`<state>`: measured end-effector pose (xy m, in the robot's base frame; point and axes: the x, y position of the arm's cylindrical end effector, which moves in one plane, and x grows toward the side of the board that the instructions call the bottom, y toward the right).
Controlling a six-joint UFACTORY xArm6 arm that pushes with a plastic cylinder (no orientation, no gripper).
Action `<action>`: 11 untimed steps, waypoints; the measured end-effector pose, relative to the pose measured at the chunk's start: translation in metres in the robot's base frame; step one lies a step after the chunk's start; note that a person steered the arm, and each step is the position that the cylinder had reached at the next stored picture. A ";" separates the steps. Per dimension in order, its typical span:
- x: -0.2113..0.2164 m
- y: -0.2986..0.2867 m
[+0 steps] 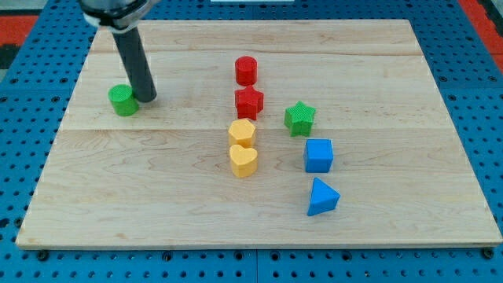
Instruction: Push the green circle towards the green star
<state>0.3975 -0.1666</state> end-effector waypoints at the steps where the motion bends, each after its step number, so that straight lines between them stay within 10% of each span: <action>1: 0.017 -0.033; 3: 0.044 -0.064; 5: -0.062 -0.067; 8: -0.087 -0.113; 11: -0.110 0.101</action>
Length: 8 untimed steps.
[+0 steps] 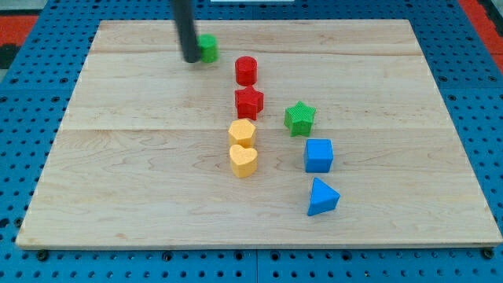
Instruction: Push the green circle towards the green star
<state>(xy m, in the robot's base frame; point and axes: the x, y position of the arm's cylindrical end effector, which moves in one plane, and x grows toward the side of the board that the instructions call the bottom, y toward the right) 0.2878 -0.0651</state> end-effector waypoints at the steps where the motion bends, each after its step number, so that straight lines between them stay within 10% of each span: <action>1: -0.023 -0.024; 5: -0.051 0.136; 6: -0.083 0.076; 8: -0.008 0.071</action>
